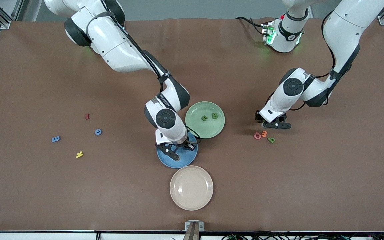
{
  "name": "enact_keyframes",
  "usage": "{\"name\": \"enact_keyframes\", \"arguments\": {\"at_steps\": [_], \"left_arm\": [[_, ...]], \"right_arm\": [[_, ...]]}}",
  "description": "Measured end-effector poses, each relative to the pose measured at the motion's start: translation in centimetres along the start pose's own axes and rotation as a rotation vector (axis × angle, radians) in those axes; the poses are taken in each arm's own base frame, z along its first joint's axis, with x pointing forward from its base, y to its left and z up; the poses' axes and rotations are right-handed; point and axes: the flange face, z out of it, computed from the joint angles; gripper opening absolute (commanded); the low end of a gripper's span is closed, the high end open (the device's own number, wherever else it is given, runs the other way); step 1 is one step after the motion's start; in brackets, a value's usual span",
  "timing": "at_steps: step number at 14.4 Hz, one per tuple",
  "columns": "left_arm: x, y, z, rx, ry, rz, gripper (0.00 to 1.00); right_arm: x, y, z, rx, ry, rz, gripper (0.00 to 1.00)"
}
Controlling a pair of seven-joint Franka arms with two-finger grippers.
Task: Sort letters by color into matching plates
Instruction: 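Carry the blue x to the blue plate while the left gripper reaches N, then release the x with the right gripper while the left gripper grasps N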
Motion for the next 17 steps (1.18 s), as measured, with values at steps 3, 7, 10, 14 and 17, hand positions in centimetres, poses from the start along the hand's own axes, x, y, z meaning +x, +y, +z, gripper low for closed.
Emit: {"name": "enact_keyframes", "arguments": {"at_steps": [3,7,10,14,17], "left_arm": [[0.13,0.05,-0.22,-0.002,0.008,0.001,0.35],[0.14,0.18,-0.35,-0.003,0.011,0.003,0.22],[0.14,0.17,-0.35,-0.003,0.011,0.003,0.19],[0.16,0.18,-0.39,-0.003,0.012,0.0,0.19],[0.56,0.72,-0.84,-0.01,0.025,-0.021,0.19]], "right_arm": [[0.0,0.0,0.0,0.0,0.0,0.0,0.04],[0.0,-0.01,0.0,0.001,0.0,0.0,0.29],[0.0,-0.04,0.0,0.003,0.001,0.0,1.0],[0.02,-0.13,0.12,0.015,0.007,-0.001,1.0],[0.55,-0.07,-0.2,0.004,0.011,0.003,1.0]]}}
